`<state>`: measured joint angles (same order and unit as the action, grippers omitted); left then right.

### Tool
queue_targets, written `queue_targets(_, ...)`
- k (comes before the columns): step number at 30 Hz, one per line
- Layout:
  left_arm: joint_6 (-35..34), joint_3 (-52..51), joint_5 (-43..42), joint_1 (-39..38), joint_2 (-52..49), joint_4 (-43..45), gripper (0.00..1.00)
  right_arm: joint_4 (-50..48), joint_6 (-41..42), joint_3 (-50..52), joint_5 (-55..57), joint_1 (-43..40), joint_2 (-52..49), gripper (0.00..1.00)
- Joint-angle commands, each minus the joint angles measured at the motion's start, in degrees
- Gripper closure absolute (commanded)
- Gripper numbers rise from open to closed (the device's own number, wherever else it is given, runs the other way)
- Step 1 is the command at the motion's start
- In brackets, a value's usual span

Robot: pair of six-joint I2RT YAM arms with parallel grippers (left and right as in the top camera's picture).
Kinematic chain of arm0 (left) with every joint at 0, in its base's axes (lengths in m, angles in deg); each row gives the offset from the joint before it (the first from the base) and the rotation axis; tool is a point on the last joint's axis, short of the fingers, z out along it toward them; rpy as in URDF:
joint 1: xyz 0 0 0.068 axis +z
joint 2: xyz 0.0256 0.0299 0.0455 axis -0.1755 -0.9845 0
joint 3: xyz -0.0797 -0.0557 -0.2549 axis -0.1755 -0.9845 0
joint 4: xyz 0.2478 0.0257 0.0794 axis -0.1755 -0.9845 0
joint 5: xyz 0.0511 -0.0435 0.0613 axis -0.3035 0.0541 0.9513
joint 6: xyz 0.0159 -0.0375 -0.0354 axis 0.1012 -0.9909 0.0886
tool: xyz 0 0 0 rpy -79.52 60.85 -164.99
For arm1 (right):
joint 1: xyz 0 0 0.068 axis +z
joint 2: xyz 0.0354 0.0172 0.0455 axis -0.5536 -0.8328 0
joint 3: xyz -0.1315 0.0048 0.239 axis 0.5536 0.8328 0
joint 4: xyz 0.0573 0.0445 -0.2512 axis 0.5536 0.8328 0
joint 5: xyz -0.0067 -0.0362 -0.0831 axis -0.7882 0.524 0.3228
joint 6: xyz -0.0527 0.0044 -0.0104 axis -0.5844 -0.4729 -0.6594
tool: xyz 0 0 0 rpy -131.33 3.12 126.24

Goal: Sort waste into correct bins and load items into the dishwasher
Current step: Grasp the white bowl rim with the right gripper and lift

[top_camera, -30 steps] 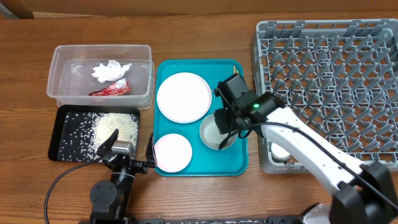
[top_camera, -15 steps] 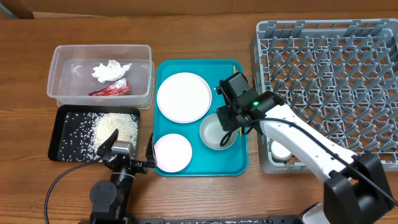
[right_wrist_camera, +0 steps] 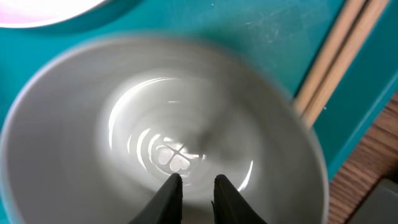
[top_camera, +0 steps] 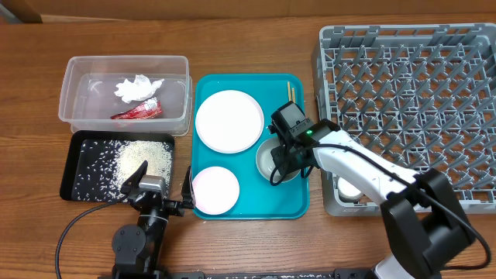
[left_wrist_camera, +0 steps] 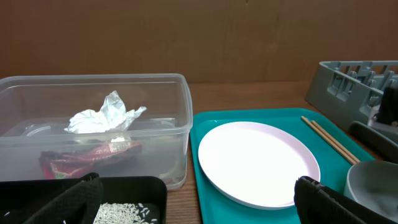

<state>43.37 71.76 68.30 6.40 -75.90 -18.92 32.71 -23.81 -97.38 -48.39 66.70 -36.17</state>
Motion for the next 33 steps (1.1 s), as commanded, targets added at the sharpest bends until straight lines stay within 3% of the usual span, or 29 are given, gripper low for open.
queue_targets(1, -0.35, -0.48, -0.81, 0.31, 0.61, 0.26, 0.0, -0.44, 0.39, -0.15, -0.37, 0.33, 7.15, 0.73)
queue_targets(5, -0.35, -0.48, -0.81, 0.31, 0.61, 0.24, 0.0, -1.97, -0.26, -0.15, -0.11, 0.33, 11.3, 0.63)
queue_targets(9, -0.35, -0.48, -0.79, 0.31, 0.61, 0.26, 0.0, -2.91, -1.18, -0.07, 0.31, -0.02, 11.34, 0.61)
queue_targets(13, -0.35, -0.48, -0.79, 0.31, 0.61, 0.26, 0.0, -6.99, -5.16, 0.02, 6.6, -0.17, 7.76, 0.56)
queue_targets(19, -0.35, -0.48, -0.79, 0.31, 0.61, 0.26, 0.0, -9.05, -11.72, 0.02, 6.93, -0.33, 1.4, 0.49)
queue_targets(22, -0.35, -0.48, -0.81, 0.31, 0.61, 0.26, 0.0, -7.37, -12.9, 0.02, 6.88, -0.33, 0.28, 0.53)
queue_targets(27, -0.35, -0.48, -0.79, 0.31, 0.61, 0.24, 0.0, -1.57, -11.85, -1.07, 0.96, -0.22, 1.75, 0.74)
queue_targets(33, -0.35, -0.48, -0.79, 0.31, 0.61, 0.26, 0.0, 1.51, -9.6, -1.99, -7.3, 0.39, 5.11, 0.74)
